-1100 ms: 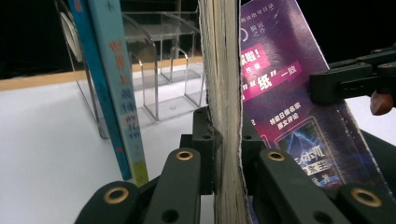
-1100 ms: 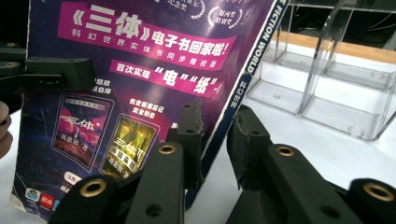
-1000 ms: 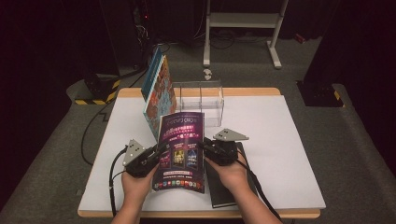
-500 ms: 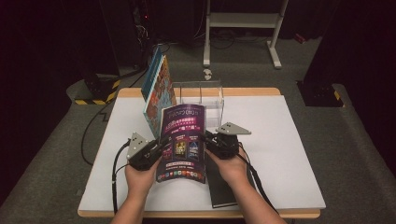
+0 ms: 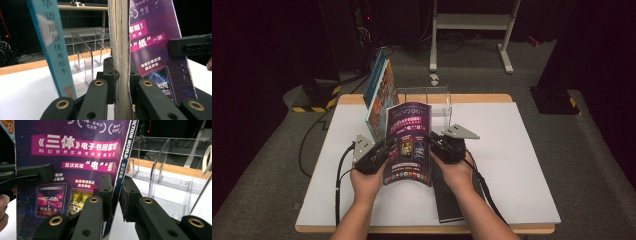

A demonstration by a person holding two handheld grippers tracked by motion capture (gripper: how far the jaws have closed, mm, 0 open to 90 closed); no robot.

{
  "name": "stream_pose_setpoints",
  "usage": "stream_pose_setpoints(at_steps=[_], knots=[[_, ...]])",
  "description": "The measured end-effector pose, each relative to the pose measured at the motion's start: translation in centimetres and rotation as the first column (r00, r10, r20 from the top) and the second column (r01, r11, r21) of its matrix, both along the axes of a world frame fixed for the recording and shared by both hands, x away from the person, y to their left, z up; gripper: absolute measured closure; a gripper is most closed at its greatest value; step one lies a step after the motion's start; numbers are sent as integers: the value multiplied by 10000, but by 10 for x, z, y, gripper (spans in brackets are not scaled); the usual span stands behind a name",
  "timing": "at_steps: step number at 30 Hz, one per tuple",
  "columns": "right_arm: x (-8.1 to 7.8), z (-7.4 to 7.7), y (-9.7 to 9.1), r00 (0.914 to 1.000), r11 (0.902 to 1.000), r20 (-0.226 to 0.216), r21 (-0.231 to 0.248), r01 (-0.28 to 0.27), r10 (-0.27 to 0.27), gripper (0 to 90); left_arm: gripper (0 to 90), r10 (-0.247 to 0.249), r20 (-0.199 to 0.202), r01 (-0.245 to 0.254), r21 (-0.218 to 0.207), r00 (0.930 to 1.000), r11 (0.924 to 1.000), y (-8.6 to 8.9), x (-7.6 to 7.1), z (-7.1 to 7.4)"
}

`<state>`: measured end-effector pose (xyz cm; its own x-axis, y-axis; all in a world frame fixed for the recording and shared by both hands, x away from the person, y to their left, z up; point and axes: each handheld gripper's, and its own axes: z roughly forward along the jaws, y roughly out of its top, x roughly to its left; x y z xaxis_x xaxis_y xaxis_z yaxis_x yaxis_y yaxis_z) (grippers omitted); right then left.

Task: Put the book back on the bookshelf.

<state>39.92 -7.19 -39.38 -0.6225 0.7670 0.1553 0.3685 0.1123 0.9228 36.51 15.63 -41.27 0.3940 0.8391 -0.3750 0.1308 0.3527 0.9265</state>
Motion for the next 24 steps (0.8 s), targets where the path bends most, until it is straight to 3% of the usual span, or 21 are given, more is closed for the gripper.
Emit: stream_pose_setpoints(at_steps=[13,18,24], knots=[[11,-1,2,9992,9991,164,228,360,-364,810,827,230,228,-230,22,9995,9997,-7,14,-2],[11,-4,2,9992,9992,131,127,383,-385,809,827,210,135,-212,124,9997,9997,-6,14,-7],[7,-7,2,9993,9993,205,228,304,-308,812,825,209,265,-207,-56,9994,9998,-5,9,-9]])
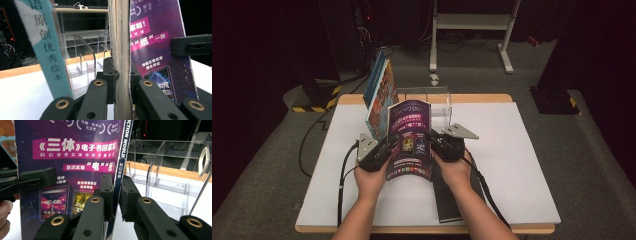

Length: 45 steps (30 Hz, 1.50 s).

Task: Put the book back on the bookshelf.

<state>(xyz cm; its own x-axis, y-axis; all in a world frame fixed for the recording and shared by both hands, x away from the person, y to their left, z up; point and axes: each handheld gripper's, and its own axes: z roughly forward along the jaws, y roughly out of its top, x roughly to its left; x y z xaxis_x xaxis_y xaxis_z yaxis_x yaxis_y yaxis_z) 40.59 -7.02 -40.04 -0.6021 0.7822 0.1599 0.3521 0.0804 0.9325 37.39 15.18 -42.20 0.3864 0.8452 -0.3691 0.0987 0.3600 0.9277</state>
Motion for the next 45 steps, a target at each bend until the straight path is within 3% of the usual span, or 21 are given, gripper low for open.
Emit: stream_pose_setpoints(at_steps=[10,15,24,29,37,38,45], knots=[[-19,-2,-2,9991,9993,279,155,-333,328,813,811,-106,176,109,-165,9998,9998,7,-18,-2],[-34,-2,-3,9970,9991,658,-86,-408,413,800,799,-159,269,164,-213,9995,9996,12,-30,-4],[-59,-5,-6,9908,9983,1237,-262,-528,556,771,744,-270,467,266,90,9985,9996,19,-51,-10],[-69,-7,-9,9894,9977,1282,-199,-655,675,747,698,-361,504,356,106,9981,9993,24,-58,-12],[-74,-9,-12,9903,9969,1151,-151,-770,782,654,644,-350,537,349,44,9979,9994,24,-62,-13],[-73,-8,-13,9886,9959,1208,-183,-881,896,594,636,-390,539,384,108,9978,9992,25,-63,-13],[-65,-5,-11,9837,9909,1217,-409,-1284,1324,448,621,-364,492,358,135,9981,9993,25,-64,-13]])
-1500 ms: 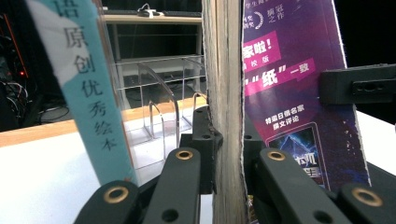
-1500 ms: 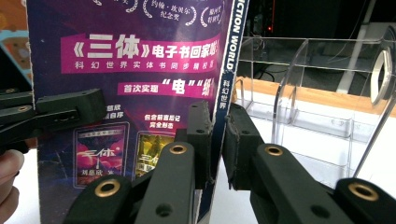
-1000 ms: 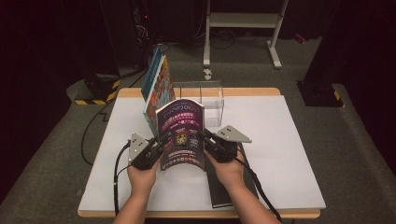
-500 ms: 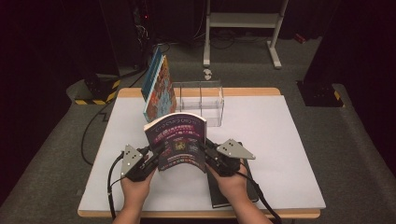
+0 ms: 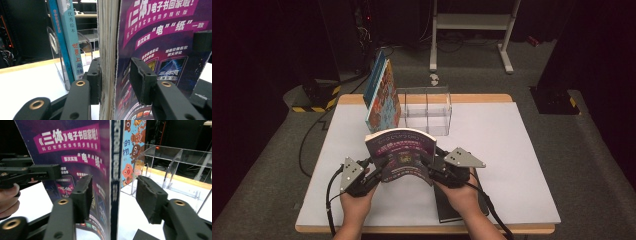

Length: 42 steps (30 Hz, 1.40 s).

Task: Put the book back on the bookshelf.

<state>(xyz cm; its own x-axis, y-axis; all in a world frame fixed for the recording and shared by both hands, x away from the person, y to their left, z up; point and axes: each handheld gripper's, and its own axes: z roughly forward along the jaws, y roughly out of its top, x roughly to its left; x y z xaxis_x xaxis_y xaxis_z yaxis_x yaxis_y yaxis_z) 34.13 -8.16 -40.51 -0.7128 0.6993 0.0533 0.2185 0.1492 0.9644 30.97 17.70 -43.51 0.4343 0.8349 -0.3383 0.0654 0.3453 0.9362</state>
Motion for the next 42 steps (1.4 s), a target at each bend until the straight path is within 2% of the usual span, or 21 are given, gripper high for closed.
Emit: stream_pose_setpoints(at_steps=[4,10,17,19,21,24,26,37,42], knots=[[4,5,3,9996,9996,8,-67,-266,266,449,598,30,-37,-30,-98,10000,9999,0,0,0],[10,12,7,9995,9996,142,36,-282,281,453,569,167,-80,-166,99,9998,9998,1,0,-1],[11,18,9,9977,9977,218,205,-641,637,625,553,140,-183,-139,80,9997,9999,3,0,-2],[11,19,8,9964,9964,157,187,-833,830,760,554,136,-204,-136,40,9997,9999,3,0,-2],[10,19,7,9957,9956,78,164,-922,921,821,552,154,-226,-153,47,9996,9999,6,0,-2],[5,20,9,9938,9944,357,-98,-1051,1054,831,541,219,-273,-220,-11,9994,9998,8,0,-2],[3,20,9,9945,9951,348,-115,-986,989,833,538,293,-248,-292,14,9993,9996,10,0,-2],[0,19,7,9974,9980,371,78,-621,618,835,539,422,-328,-427,-133,9986,9990,16,0,-3],[-4,21,5,9992,9992,248,242,-312,306,835,538,431,-341,-436,-148,9985,9989,17,0,-3]])
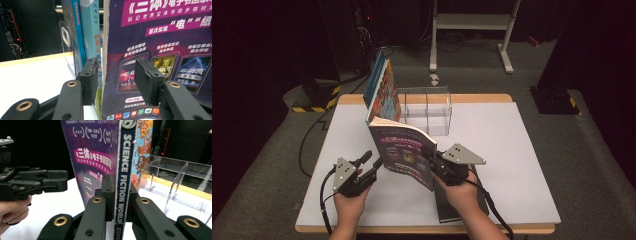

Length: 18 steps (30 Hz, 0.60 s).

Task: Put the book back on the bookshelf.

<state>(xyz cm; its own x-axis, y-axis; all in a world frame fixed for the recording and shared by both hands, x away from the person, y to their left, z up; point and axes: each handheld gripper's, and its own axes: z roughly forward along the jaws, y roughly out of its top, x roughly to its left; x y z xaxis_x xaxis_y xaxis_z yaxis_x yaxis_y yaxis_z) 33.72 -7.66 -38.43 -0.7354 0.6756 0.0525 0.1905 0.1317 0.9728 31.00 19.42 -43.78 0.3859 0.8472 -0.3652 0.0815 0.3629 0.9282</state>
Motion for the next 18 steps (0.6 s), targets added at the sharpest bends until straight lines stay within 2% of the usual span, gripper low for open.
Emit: stream_pose_setpoints(at_steps=[12,18], knots=[[-3,2,1,9987,9988,215,124,466,-468,837,531,-64,-111,63,-78,9999,10000,0,1,-1],[-2,5,0,9952,9946,287,477,925,-940,837,530,-77,-132,77,-52,9999,10000,1,1,-1]])
